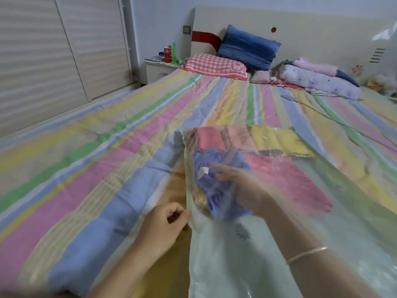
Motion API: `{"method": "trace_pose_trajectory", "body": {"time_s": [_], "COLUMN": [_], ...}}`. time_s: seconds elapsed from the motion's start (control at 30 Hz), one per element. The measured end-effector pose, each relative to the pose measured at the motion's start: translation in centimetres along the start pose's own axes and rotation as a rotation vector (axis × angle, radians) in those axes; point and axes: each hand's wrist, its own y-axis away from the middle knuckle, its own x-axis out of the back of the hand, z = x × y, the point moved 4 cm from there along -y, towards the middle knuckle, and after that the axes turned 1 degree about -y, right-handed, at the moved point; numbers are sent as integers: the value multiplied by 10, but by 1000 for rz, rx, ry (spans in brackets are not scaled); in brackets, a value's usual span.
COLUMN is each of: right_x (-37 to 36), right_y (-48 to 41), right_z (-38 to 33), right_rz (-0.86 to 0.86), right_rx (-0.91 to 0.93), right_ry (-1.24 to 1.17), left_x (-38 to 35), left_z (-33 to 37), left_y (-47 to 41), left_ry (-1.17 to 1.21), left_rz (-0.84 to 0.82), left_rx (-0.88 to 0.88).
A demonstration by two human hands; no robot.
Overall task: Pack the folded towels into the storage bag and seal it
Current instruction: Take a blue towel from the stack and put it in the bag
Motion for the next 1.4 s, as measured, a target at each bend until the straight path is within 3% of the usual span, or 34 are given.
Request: {"method": "trace_pose_trajectory", "body": {"time_s": [0.07, 0.13, 0.23, 0.3, 0.47, 0.6, 0.7, 0.77, 0.83, 0.93, 1.03, 1.1, 1.2, 1.4], "right_x": [15, 31, 24, 1, -21, -30, -32, -30, -23, -7, 9, 19, 40, 46], "right_y": [-9, -16, -13, -17, -40, -46, -52, -57, -60, -49, -36, -30, -25, -23], "right_z": [12, 19, 17, 14, 24, 38, 32, 31, 29, 16, 14, 20, 39, 38], "right_rz": [40, 294, 500, 444, 300, 207, 171, 113, 112, 254, 501, 519, 396, 376], "right_rx": [3, 3, 79, 161, 210, -8, -35, -39, 39, 159, 304, 207, -120, -260], "right_ry": [-125, 140, 636, 895, 1115, 1354, 1491, 1498, 1333, 1048, 1369, 1429, 1223, 1040], "left_x": [-1, -2, -1, -1, -5, -10, -11, -8, -5, -4, -7, -7, -8, -9], "left_z": [-1, -3, -7, -10, -14, -22, -24, -25, -27, -28, -32, -34, -36, -37], "left_y": [-1, 0, 2, 2, -2, -5, -5, -6, -5, -3, -2, -2, -1, -1], "left_ry": [14, 33, 66, 71, 48, 1, -14, -14, -23, -28, -30, -34, -14, 21], "left_rz": [-3, -8, -26, -32, -35, -59, -47, -24, -8, -27, -50, -49, -60, -82], "left_rx": [8, 17, 42, 38, 6, -19, -39, -39, -30, -21, -16, -13, 19, 63]}}
